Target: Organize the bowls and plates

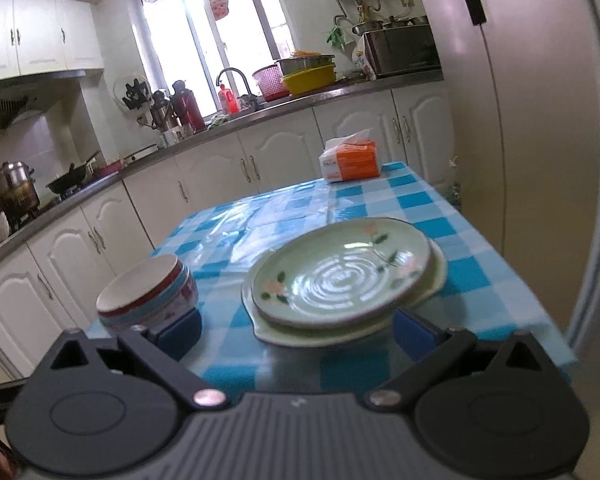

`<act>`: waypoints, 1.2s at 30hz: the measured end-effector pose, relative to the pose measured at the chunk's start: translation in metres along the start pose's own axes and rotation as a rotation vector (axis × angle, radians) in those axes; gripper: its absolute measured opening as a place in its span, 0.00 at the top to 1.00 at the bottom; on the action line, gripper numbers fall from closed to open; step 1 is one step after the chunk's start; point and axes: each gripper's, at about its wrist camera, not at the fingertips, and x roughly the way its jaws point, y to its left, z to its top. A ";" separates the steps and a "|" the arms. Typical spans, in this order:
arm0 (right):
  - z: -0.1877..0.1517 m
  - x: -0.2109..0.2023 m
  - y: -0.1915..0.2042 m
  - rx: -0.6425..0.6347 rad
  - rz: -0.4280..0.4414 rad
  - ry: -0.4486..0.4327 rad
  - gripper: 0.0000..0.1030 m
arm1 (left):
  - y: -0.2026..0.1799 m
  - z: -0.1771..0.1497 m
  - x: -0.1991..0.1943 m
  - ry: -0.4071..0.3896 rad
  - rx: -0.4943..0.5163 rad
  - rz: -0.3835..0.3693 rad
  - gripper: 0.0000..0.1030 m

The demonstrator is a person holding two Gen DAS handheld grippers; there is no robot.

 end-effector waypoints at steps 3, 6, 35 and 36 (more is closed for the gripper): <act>-0.006 -0.013 -0.001 -0.020 -0.036 0.012 0.01 | -0.002 -0.001 -0.003 0.016 0.015 0.009 0.03; -0.012 -0.022 0.000 -0.037 -0.065 0.030 0.01 | -0.005 -0.002 -0.011 0.010 0.026 0.012 0.01; -0.010 -0.082 0.027 -0.053 -0.090 0.077 0.01 | -0.015 -0.018 -0.055 0.012 0.088 0.040 0.00; -0.011 -0.082 0.027 -0.054 -0.091 0.076 0.01 | -0.015 -0.018 -0.056 0.010 0.089 0.042 0.00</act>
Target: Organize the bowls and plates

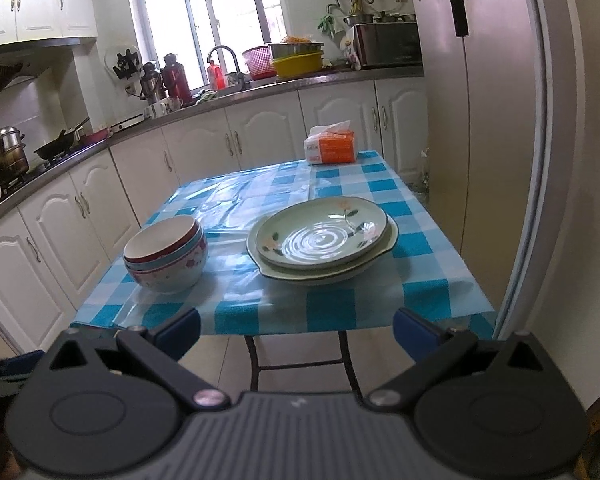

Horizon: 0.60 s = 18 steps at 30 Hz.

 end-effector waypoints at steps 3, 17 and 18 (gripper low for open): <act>-0.002 0.001 -0.002 0.001 -0.003 0.003 0.01 | 0.001 0.000 0.000 -0.005 -0.004 0.007 0.00; -0.010 0.009 -0.003 -0.001 0.000 0.037 0.01 | -0.002 0.000 0.002 -0.004 -0.013 0.023 0.00; -0.011 0.010 -0.003 -0.003 -0.002 0.039 0.01 | -0.002 -0.001 0.002 -0.004 -0.013 0.025 0.00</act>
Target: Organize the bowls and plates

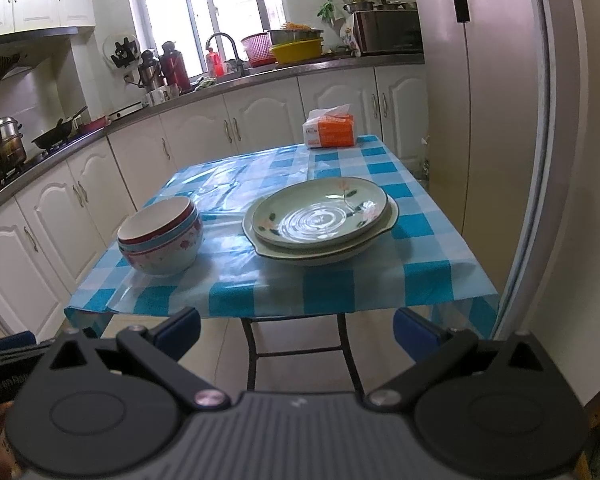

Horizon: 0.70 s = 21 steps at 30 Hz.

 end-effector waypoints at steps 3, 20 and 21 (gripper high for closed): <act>-0.001 0.002 0.001 -0.001 -0.001 0.008 0.01 | 0.000 0.001 0.000 0.004 -0.006 -0.001 0.00; -0.003 0.011 0.000 -0.002 0.008 0.028 0.01 | 0.001 0.002 0.002 0.005 -0.021 -0.008 0.00; -0.003 0.011 0.000 -0.002 0.009 0.029 0.01 | 0.001 0.002 0.003 0.007 -0.023 -0.011 0.00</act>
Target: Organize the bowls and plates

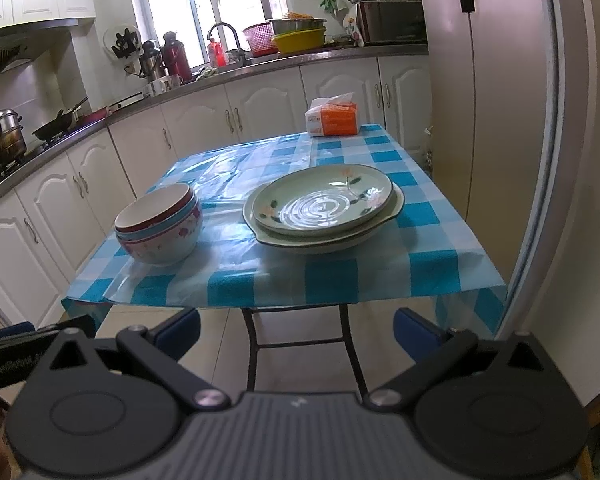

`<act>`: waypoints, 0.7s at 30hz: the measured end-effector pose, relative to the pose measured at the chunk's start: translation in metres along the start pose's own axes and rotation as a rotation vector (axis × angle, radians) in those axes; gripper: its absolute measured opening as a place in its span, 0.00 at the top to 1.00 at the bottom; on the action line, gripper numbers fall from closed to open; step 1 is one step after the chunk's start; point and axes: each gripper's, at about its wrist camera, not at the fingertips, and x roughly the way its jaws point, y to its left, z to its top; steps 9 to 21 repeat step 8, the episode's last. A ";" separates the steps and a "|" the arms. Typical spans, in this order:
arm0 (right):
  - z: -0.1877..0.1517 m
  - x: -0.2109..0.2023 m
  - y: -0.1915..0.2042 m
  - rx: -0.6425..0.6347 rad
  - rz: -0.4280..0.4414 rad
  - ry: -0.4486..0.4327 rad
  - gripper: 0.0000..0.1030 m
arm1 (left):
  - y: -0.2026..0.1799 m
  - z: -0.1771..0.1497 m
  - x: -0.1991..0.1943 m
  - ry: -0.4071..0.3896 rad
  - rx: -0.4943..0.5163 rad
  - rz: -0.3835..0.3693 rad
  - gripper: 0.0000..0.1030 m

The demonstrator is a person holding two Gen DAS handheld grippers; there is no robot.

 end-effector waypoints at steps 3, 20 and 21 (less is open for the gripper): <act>-0.001 0.001 -0.001 0.003 0.001 0.003 0.01 | 0.001 0.001 0.001 0.002 -0.011 -0.006 0.00; -0.002 0.003 0.000 0.008 0.003 0.006 0.01 | 0.002 0.001 0.005 0.007 -0.020 -0.006 0.00; -0.002 0.003 0.000 0.008 0.003 0.006 0.01 | 0.002 0.001 0.005 0.007 -0.020 -0.006 0.00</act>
